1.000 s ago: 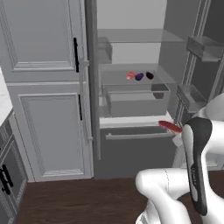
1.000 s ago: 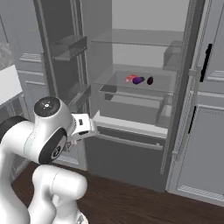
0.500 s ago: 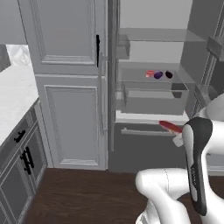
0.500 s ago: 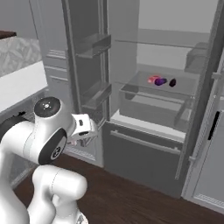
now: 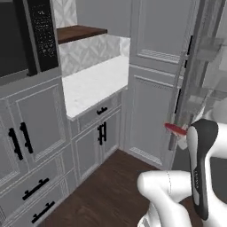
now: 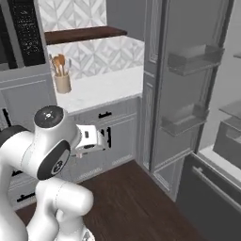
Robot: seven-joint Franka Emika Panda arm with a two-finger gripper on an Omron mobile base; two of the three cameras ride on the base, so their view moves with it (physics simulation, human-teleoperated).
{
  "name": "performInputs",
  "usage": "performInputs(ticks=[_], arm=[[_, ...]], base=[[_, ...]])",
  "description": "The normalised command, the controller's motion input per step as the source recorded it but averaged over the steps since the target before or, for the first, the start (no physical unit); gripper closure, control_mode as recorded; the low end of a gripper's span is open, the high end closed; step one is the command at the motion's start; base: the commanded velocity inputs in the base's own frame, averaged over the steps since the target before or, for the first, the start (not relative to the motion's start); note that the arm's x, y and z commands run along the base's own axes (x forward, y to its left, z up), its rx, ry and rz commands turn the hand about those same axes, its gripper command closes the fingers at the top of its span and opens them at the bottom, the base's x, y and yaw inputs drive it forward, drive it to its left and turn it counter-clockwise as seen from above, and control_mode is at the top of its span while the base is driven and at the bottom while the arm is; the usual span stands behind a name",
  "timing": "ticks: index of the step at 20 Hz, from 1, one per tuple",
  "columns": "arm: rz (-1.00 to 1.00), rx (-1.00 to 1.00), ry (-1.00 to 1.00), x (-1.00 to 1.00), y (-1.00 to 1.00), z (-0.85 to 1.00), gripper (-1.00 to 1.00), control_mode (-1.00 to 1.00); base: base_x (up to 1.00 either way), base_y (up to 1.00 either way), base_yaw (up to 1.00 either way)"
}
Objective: Place one eggplant and one steak in each tupperware on the nearby counter, to pack two identical lunches.
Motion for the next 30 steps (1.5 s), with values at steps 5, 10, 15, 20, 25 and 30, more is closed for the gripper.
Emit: performInputs(ticks=[5, 10, 15, 20, 25, 30], arm=[[0.00, 0.00, 0.00, 0.00, 0.00, 0.00, 1.00, 1.00], [0.00, 0.00, 0.00, 0.00, 0.00, 0.00, 1.00, 1.00], [0.00, 0.00, 0.00, 0.00, 0.00, 0.00, 1.00, 1.00], [0.00, 0.00, 0.00, 0.00, 0.00, 0.00, 1.00, 1.00], [0.00, 0.00, 0.00, 0.00, 0.00, 0.00, 1.00, 1.00], [0.00, 0.00, 0.00, 0.00, 0.00, 0.00, 1.00, 1.00]], base=[[0.00, 0.00, 1.00], [0.00, 0.00, 1.00], [0.00, 0.00, 1.00], [0.00, 0.00, 1.00], [0.00, 0.00, 0.99], [0.00, 0.02, 0.60]])
